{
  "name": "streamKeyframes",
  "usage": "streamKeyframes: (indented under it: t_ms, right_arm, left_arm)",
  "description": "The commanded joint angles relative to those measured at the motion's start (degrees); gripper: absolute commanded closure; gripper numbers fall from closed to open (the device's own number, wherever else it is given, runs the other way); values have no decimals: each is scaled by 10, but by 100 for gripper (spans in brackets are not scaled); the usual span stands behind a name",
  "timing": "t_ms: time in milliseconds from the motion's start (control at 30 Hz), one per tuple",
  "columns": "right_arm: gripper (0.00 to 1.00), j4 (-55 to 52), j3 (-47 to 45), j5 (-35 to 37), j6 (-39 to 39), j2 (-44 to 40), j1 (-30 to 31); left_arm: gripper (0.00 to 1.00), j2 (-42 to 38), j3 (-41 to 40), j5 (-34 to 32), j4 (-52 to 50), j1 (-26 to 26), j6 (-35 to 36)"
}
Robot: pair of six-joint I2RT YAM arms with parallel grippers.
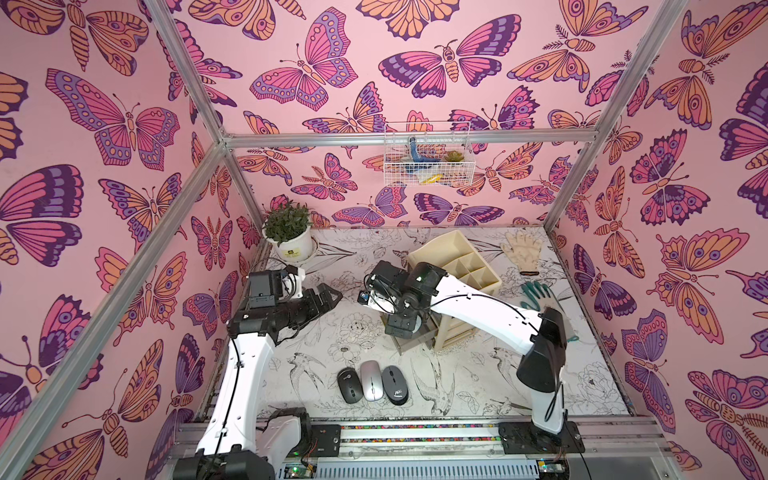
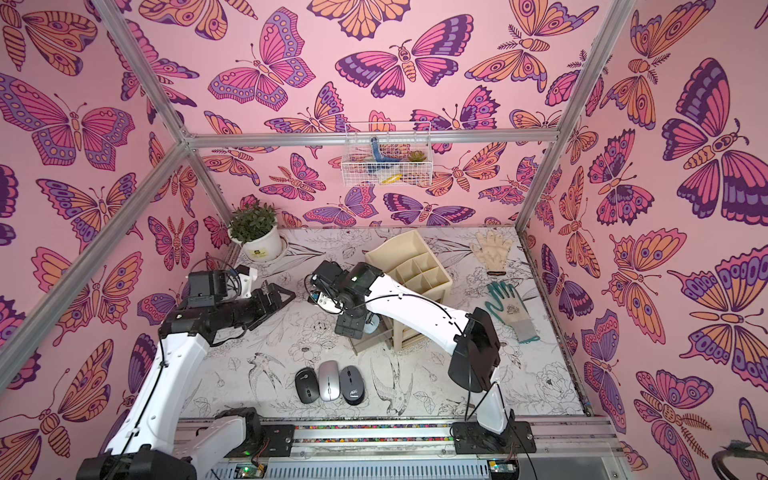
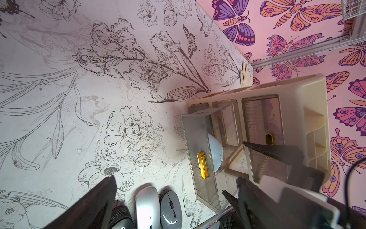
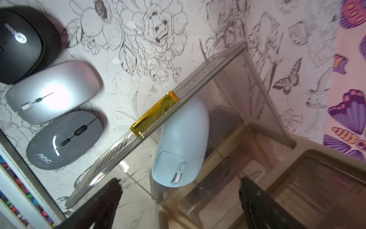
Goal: Take the mice out of the drawer
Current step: Pick up the mouse from the drawer.
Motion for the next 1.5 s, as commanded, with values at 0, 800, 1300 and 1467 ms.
streamKeyframes:
  t_ms: [0, 800, 1300, 1467]
  right_arm:
    - [5, -44, 26, -43, -4, 16, -14]
    - [0, -109, 133, -20, -14, 155, -78]
    - [45, -134, 190, -29, 7, 148, -87]
    - [45, -130, 236, -19, 19, 117, -83]
  left_arm:
    - [0, -11, -9, 12, 3, 4, 9]
    - [0, -3, -8, 18, 5, 4, 9]
    - [0, -3, -9, 22, 8, 4, 8]
    - [0, -6, -11, 23, 8, 4, 8]
